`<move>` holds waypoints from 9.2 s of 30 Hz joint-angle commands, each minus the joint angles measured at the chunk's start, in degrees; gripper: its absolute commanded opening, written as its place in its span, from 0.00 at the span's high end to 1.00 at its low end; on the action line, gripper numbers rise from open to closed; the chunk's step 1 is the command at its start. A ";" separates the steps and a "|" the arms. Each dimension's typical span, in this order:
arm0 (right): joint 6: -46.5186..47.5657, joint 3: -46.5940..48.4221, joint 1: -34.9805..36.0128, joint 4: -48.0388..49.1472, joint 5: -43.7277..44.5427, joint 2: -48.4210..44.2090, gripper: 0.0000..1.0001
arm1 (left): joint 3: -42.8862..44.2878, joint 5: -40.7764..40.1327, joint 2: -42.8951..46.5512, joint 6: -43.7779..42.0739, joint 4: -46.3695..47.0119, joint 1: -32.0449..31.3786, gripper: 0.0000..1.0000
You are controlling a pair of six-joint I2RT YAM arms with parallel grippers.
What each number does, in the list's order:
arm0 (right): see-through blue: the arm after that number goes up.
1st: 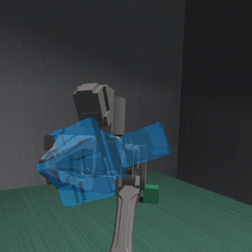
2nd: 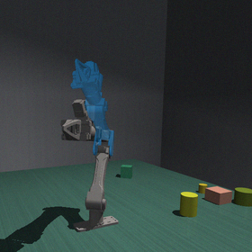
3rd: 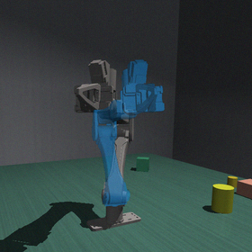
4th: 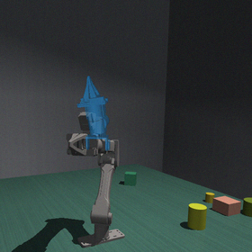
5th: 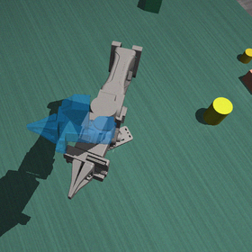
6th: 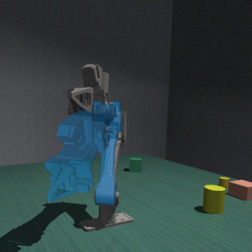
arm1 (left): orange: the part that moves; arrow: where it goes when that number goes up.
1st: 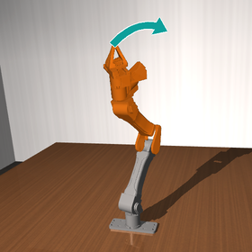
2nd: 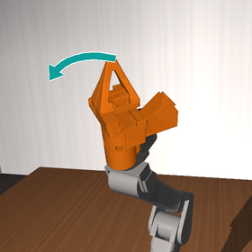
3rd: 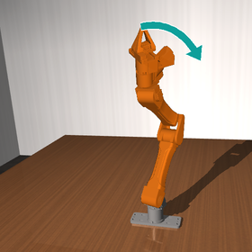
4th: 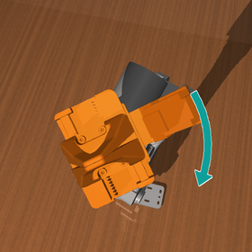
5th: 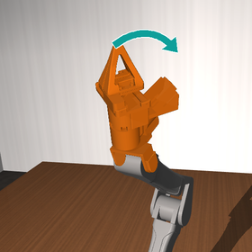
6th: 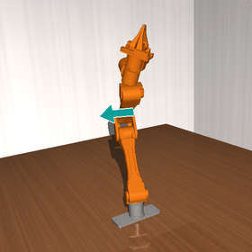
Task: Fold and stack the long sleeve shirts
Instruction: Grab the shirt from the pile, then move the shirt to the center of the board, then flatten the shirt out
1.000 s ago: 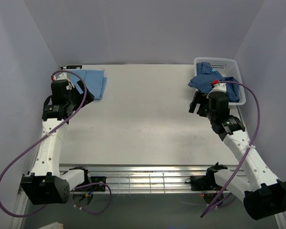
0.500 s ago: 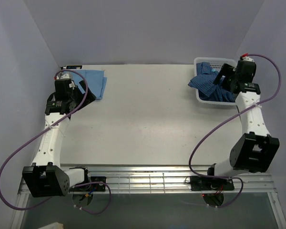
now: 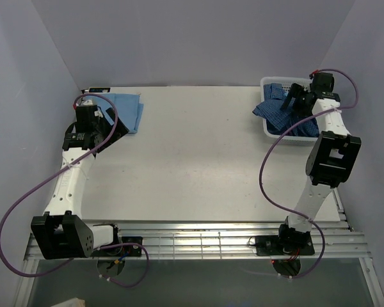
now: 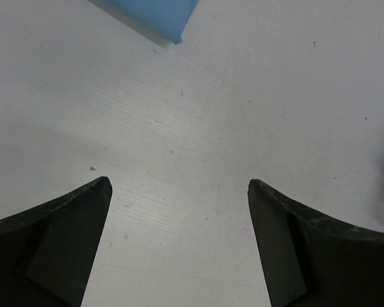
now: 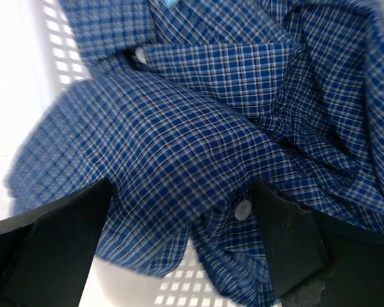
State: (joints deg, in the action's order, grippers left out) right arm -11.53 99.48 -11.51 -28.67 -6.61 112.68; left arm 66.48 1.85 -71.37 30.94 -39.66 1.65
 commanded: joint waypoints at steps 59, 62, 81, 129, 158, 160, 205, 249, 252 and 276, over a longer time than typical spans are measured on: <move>8.71 -38.93 31.98 3.01 3.87 -45.71 0.10 | -13.22 24.43 -1.12 4.74 9.42 -0.42 0.02; 9.16 -38.31 35.76 0.37 9.67 -43.78 0.10 | -9.97 23.20 -6.29 4.39 11.61 -0.68 0.02; 4.60 -20.83 47.28 2.39 20.67 -19.88 0.10 | 3.04 24.35 -37.95 3.16 17.33 -5.60 0.02; 19.08 -2.81 29.26 10.21 39.93 -62.40 0.92 | 35.10 -14.34 15.65 -13.01 21.65 -9.56 1.00; 9.95 -26.68 27.68 12.48 23.00 -42.16 0.92 | 25.14 -5.03 -19.73 5.18 1.14 5.09 1.00; 11.08 -28.37 27.59 17.38 21.04 -37.04 0.92 | 19.85 -3.34 -23.96 5.01 6.87 5.64 0.89; -8.68 -62.83 39.90 18.64 13.38 -46.59 0.10 | -27.00 18.09 6.43 11.25 -16.85 -12.19 0.02; -8.95 -62.48 39.98 16.01 15.05 -41.40 0.08 | -16.40 22.13 -2.72 7.65 -0.07 -14.39 1.00; -9.04 -63.71 39.98 15.48 14.61 -43.07 0.08 | -12.62 24.07 -2.37 7.91 -0.33 -14.39 1.00; -9.22 -68.37 43.85 15.93 18.22 -37.61 0.87 | 47.01 10.47 -36.09 7.12 14.68 -12.82 1.00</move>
State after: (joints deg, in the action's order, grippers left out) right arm -21.80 33.01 32.01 -6.09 12.10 77.25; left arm 102.69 15.62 -101.38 40.21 -30.94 -12.25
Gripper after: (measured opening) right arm 0.139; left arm 0.025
